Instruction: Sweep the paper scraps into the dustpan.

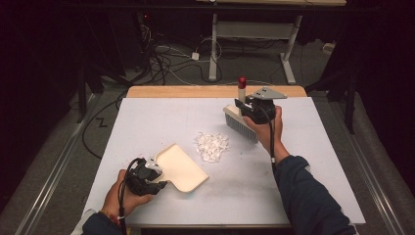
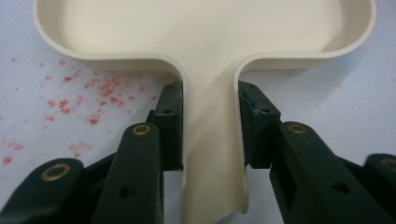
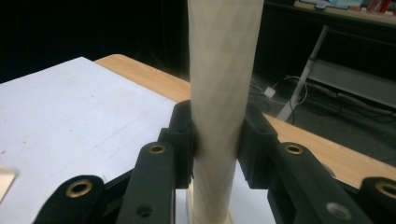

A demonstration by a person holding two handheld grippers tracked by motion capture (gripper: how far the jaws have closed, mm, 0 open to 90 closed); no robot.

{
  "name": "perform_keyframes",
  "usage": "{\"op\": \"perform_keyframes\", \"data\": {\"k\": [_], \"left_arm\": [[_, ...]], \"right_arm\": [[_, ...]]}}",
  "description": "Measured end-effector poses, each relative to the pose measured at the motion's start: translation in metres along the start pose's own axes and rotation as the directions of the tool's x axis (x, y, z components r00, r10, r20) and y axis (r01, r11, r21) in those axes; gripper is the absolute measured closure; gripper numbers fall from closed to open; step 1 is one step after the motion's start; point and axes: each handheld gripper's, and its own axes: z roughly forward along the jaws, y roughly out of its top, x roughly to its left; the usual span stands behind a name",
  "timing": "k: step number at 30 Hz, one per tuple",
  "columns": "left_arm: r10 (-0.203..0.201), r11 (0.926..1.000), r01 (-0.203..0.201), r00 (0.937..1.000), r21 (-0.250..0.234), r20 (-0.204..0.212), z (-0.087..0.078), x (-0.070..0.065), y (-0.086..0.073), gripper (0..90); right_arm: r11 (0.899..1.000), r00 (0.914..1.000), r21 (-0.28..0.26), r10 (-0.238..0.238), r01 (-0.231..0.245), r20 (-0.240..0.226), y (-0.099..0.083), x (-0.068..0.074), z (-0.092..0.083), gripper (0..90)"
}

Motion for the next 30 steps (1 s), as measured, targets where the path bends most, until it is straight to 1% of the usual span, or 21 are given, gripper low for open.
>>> {"op": "perform_keyframes", "data": {"k": [3, 4, 5, 6, 9, 10, 12, 14, 15, 17, 19, 23, 26, 27, 29, 30], "left_arm": [[-0.002, 1.0000, 0.002, 1.0000, -0.001, 0.010, -0.001, 0.001, 0.002, 63.6], [-0.003, 1.0000, 0.003, 0.9999, -0.003, 0.012, -0.001, 0.001, 0.003, 63.6], [-0.003, 1.0000, 0.003, 0.9999, -0.002, 0.012, 0.000, 0.000, 0.003, 63.6], [0.003, 1.0000, -0.003, 0.9999, -0.001, 0.010, 0.000, 0.000, 0.003, 63.6], [0.000, 1.0000, 0.000, 0.9999, 0.000, 0.013, 0.002, 0.000, 0.002, 63.6], [0.001, 1.0000, -0.001, 0.9999, 0.001, 0.015, 0.002, 0.001, 0.002, 63.6], [0.005, 1.0000, -0.005, 0.9999, 0.004, 0.015, 0.003, 0.001, 0.002, 63.6], [0.005, 1.0000, -0.005, 0.9999, 0.003, 0.014, 0.003, 0.001, 0.002, 63.6], [0.004, 1.0000, -0.004, 0.9999, 0.003, 0.016, 0.003, 0.001, 0.002, 63.6], [0.004, 1.0000, -0.004, 0.9998, 0.003, 0.018, 0.003, 0.002, 0.002, 63.6], [0.009, 0.9999, -0.009, 0.9999, 0.006, 0.012, 0.004, 0.001, 0.002, 63.6], [0.009, 0.9999, -0.009, 0.9999, 0.008, 0.009, 0.004, 0.000, 0.002, 63.5], [0.008, 0.9999, -0.008, 0.9999, 0.008, 0.008, 0.004, 0.000, 0.002, 63.6], [0.008, 0.9999, -0.008, 0.9999, 0.011, 0.008, 0.004, 0.000, 0.002, 63.6], [0.013, 0.9998, -0.013, 0.9999, 0.013, 0.006, 0.004, 0.000, 0.003, 63.5], [0.008, 0.9998, -0.008, 0.9999, 0.017, 0.008, 0.003, 0.000, 0.003, 63.5]], "right_arm": [[1.000, 1.0000, -0.009, 0.001, -0.001, 0.006, 0.002, 0.005, 0.010, 70.7], [1.000, 1.0000, -0.014, 0.006, -0.006, 0.004, 0.003, 0.005, 0.013, 70.7], [1.000, 0.9999, -0.022, 0.012, -0.011, 0.012, 0.003, 0.006, 0.015, 70.7], [0.999, 0.9998, -0.030, 0.015, -0.015, 0.012, 0.004, 0.006, 0.018, 70.7], [0.999, 0.9999, -0.035, 0.014, -0.013, 0.007, 0.002, 0.011, 0.023, 70.7], [0.998, 0.9995, -0.046, 0.032, -0.032, -0.007, 0.000, 0.014, 0.024, 70.7], [0.998, 0.9993, -0.044, 0.034, -0.034, -0.013, 0.000, 0.016, 0.024, 70.7], [0.999, 0.9995, -0.033, 0.019, -0.020, -0.024, 0.000, 0.021, 0.024, 70.6], [1.000, 0.9994, -0.020, 0.001, -0.002, -0.035, 0.002, 0.024, 0.024, 70.6], [1.000, 0.9993, -0.016, -0.003, 0.002, -0.038, 0.002, 0.025, 0.024, 70.6], [1.000, 0.9983, -0.011, -0.007, 0.007, -0.058, 0.002, 0.027, 0.023, 70.6], [0.999, 0.9968, -0.007, -0.032, 0.032, -0.073, 0.000, 0.029, 0.018, 70.5], [1.000, 0.9966, -0.008, -0.022, 0.022, -0.080, -0.001, 0.029, 0.014, 70.5], [1.000, 0.9958, -0.010, -0.016, 0.015, -0.090, -0.002, 0.029, 0.014, 70.5], [0.999, 0.9947, -0.017, -0.030, 0.029, -0.098, -0.003, 0.031, 0.012, 70.4], [0.999, 0.9941, -0.016, -0.036, 0.034, -0.102, -0.004, 0.032, 0.011, 70.4]]}}
